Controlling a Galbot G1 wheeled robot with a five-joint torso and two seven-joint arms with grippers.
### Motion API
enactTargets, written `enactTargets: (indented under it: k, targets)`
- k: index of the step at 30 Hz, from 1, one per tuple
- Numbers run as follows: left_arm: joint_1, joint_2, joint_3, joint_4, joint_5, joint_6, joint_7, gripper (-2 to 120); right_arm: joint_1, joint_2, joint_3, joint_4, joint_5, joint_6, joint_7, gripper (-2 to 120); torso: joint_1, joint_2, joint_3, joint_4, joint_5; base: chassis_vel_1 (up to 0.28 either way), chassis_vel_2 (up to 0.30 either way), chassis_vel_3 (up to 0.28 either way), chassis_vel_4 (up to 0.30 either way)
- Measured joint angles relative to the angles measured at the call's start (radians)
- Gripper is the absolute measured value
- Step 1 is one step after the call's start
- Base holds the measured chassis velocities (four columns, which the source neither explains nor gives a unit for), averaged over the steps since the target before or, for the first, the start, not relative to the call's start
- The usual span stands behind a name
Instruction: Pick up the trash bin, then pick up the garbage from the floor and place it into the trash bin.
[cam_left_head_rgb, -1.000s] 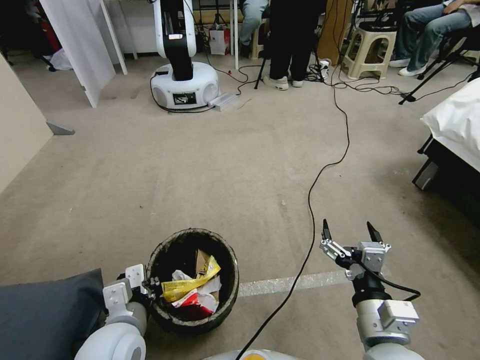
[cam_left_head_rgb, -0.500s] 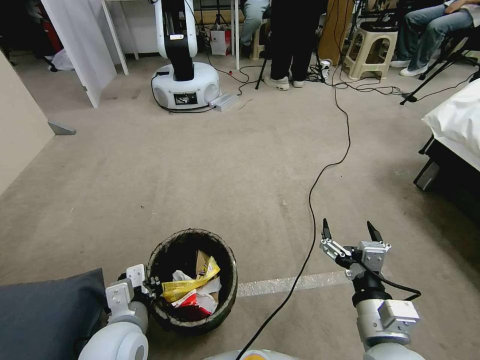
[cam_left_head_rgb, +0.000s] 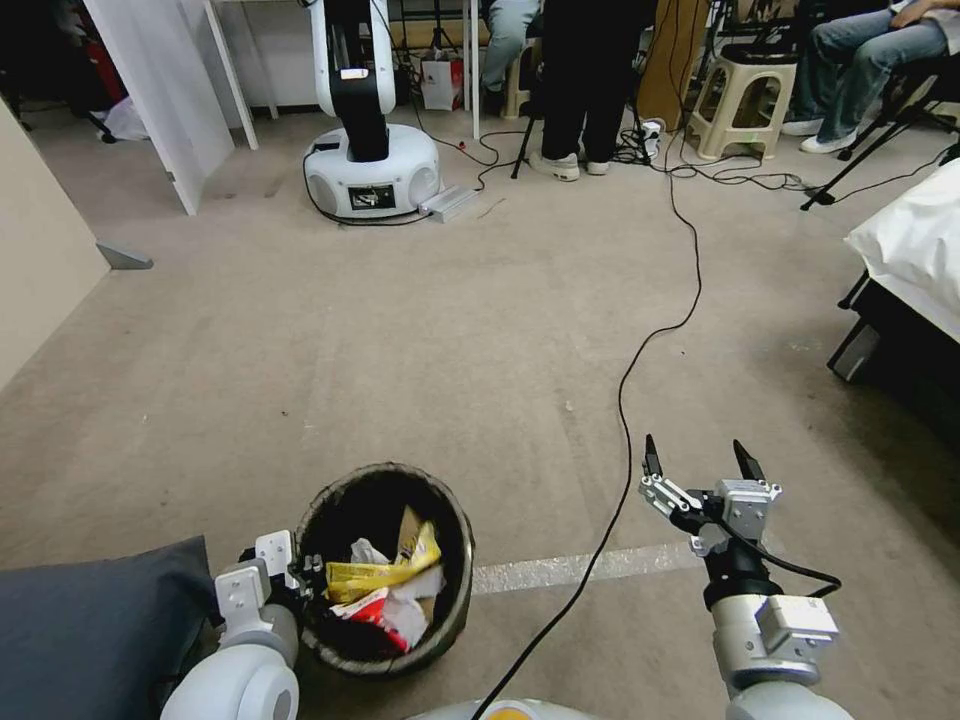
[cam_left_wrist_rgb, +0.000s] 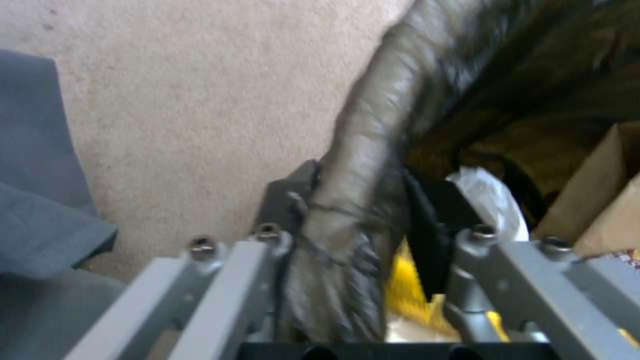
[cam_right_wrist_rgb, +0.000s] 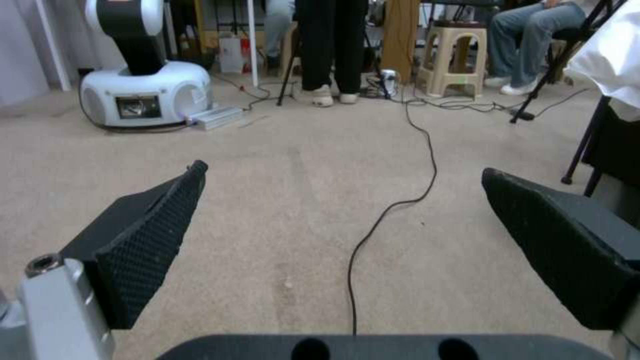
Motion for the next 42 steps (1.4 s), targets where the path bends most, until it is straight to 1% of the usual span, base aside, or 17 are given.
enactTargets:
  k: [2,4,6,8,9,17,22,29,31,32,33,35,36,38,39,40,42]
  targets:
    - [0.003,0.000,0.001,-0.007,-0.001,0.001,0.001,40,0.001,0.001,-0.001,-0.001,0.000,0.000,0.000,100,0.000,0.000,0.000,0.0001,-0.0002,0.000,0.000,0.000,0.000]
    - [0.006,0.000,0.001,-0.021,-0.001,0.001,0.001,52,0.001,0.001,-0.002,-0.001,0.000,0.000,0.001,100,0.000,0.000,0.000,0.0002,0.0001,0.000,0.000,0.000,0.000]
    - [0.006,0.000,0.001,-0.025,-0.001,0.001,0.001,55,0.002,0.001,-0.002,-0.002,0.000,0.000,0.001,100,0.000,0.000,0.000,0.0002,0.0001,0.000,0.000,0.000,0.000]
    - [0.006,0.000,0.001,-0.038,-0.002,0.001,0.003,67,0.002,0.001,-0.003,-0.002,0.000,-0.001,0.001,100,0.000,0.000,0.000,0.0003,0.0005,0.000,0.000,0.000,0.000]
    - [0.006,0.000,0.001,-0.038,-0.002,0.001,0.003,67,0.002,0.001,-0.003,-0.002,0.000,-0.001,0.001,100,0.000,0.000,0.000,0.0003,0.0005,0.000,0.000,0.000,0.000]
    - [0.010,0.005,-0.007,-0.075,-0.009,0.001,0.007,97,0.007,0.003,-0.007,-0.006,0.000,-0.006,0.001,100,0.000,0.000,0.000,0.0004,0.0007,0.000,0.000,0.000,0.000]
    - [0.009,0.007,-0.020,-0.089,-0.013,0.001,0.015,100,0.010,0.005,-0.011,-0.007,0.001,-0.010,0.001,100,0.000,0.000,0.000,0.0003,0.0007,0.000,0.000,0.000,0.000]
    - [0.015,0.011,-0.048,-0.135,-0.006,-0.004,0.062,100,0.012,0.005,-0.012,-0.006,0.005,-0.020,0.001,100,0.000,0.000,0.000,0.0004,0.0008,0.000,0.000,0.000,0.000]
    - [0.028,0.012,-0.065,-0.154,0.043,-0.078,0.114,100,0.011,0.006,-0.008,-0.003,0.006,-0.023,0.001,100,0.000,0.000,0.000,0.0003,0.0008,0.000,0.000,0.000,0.000]
    - [0.028,0.012,-0.065,-0.154,0.043,-0.078,0.114,100,0.011,0.006,-0.008,-0.003,0.006,-0.023,0.001,100,0.000,0.000,0.000,0.0003,0.0008,0.000,0.000,0.000,0.000]
    - [0.037,0.012,-0.075,-0.160,0.080,-0.132,0.142,100,0.008,0.006,-0.005,-0.001,0.006,-0.023,0.001,100,0.000,0.000,0.000,0.0003,0.0008,0.000,0.000,0.000,0.000]
    - [0.060,0.007,-0.100,-0.162,0.175,-0.333,0.182,100,-0.004,0.005,0.004,0.003,0.006,-0.020,-0.004,100,0.000,0.000,0.000,0.0004,0.0008,0.000,0.000,0.000,0.000]
    - [0.060,0.007,-0.100,-0.162,0.175,-0.333,0.182,100,-0.004,0.005,0.004,0.003,0.006,-0.020,-0.004,100,0.000,0.000,0.000,0.0004,0.0008,0.000,0.000,0.000,0.000]
    - [0.093,-0.003,-0.123,-0.157,0.257,-0.506,0.198,100,-0.025,0.005,0.013,0.011,0.006,-0.005,-0.021,100,0.000,0.000,0.000,0.0003,0.0009,0.000,0.000,0.000,0.000]
    - [0.111,-0.007,-0.127,-0.154,0.282,-0.561,0.201,100,-0.033,0.005,0.015,0.013,0.006,0.001,-0.025,100,0.000,0.000,0.000,0.0004,0.0008,0.000,0.000,0.000,0.000]
    - [0.111,-0.007,-0.127,-0.154,0.282,-0.561,0.201,100,-0.033,0.005,0.015,0.013,0.006,0.001,-0.025,100,0.000,0.000,0.000,0.0004,0.0008,0.000,0.000,0.000,0.000]
    - [0.169,-0.016,-0.124,-0.148,0.339,-0.724,0.200,100,-0.058,0.008,0.017,0.015,-0.004,0.025,-0.037,100,0.000,0.000,0.000,0.0004,0.0009,0.000,0.000,0.000,0.000]
